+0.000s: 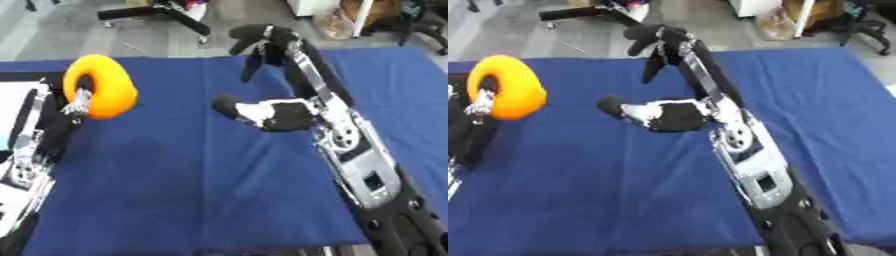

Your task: Pick up the objects with one hand, pass them to the other hand, and then place them into the box on the other side of the table.

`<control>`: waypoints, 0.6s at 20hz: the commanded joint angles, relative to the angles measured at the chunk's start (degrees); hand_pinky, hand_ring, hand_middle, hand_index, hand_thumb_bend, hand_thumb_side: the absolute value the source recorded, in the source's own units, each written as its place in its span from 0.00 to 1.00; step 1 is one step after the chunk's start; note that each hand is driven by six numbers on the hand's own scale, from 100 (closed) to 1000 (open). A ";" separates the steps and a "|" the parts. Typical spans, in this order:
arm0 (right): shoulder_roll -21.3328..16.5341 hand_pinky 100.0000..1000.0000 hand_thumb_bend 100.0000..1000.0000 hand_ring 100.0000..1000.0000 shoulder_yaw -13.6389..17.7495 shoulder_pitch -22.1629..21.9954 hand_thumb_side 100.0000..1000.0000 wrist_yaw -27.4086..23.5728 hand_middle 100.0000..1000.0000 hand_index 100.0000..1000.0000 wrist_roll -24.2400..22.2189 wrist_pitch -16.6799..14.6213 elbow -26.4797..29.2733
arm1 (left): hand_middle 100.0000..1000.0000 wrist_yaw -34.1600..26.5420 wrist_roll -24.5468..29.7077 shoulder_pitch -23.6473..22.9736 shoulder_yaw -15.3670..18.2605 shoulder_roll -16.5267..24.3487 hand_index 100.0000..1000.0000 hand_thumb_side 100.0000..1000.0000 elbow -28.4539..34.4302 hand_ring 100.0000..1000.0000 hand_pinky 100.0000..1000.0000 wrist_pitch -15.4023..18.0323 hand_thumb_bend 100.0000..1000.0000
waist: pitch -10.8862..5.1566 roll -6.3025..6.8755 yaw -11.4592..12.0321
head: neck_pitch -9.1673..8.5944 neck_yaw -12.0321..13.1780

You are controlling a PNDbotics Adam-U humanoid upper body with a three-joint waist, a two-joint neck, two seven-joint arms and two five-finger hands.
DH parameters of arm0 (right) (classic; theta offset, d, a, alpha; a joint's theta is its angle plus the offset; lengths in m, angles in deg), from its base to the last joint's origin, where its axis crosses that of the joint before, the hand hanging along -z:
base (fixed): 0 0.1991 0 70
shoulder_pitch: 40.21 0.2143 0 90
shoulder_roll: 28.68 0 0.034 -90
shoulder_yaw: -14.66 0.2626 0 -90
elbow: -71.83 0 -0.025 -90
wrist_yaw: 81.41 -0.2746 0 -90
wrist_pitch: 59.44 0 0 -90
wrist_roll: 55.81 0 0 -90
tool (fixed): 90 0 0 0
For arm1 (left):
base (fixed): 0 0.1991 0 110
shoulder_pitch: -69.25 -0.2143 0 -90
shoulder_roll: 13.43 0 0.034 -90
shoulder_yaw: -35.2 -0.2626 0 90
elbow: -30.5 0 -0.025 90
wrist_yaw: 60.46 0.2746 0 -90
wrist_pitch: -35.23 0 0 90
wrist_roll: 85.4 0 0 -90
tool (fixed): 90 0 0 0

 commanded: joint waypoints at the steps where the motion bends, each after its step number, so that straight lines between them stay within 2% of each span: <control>1: -0.87 0.44 0.63 0.36 -0.07 0.25 0.38 0.42 0.54 0.75 0.07 -0.30 0.03 | 0.40 2.55 -4.61 1.02 4.21 5.04 0.37 0.46 -1.62 0.56 0.53 -1.97 0.00 | -1.04 0.39 0.03 | -0.37 5.34; 5: -1.11 0.44 0.63 0.35 -0.38 -0.38 0.38 0.34 0.54 0.74 -0.71 -0.67 -0.57 | 0.40 6.88 -9.84 2.26 8.08 10.37 0.37 0.43 -7.88 0.55 0.52 -5.59 0.00 | -1.35 0.90 0.00 | -1.10 10.39; 9: -1.26 0.43 0.63 0.35 -0.60 -0.94 0.37 0.25 0.53 0.74 -1.45 -0.89 -0.97 | 0.40 12.95 -11.92 3.70 10.44 14.48 0.39 0.27 -15.87 0.55 0.53 -10.14 0.00 | -1.66 1.14 0.01 | -1.65 12.67; 12: -1.30 0.43 0.63 0.34 -0.72 -1.13 0.37 0.13 0.52 0.74 -1.84 -0.94 -1.14 | 0.43 18.81 -10.65 4.78 10.95 15.88 0.42 0.13 -21.42 0.58 0.55 -13.66 0.00 | -1.81 1.16 -0.05 | -2.01 13.61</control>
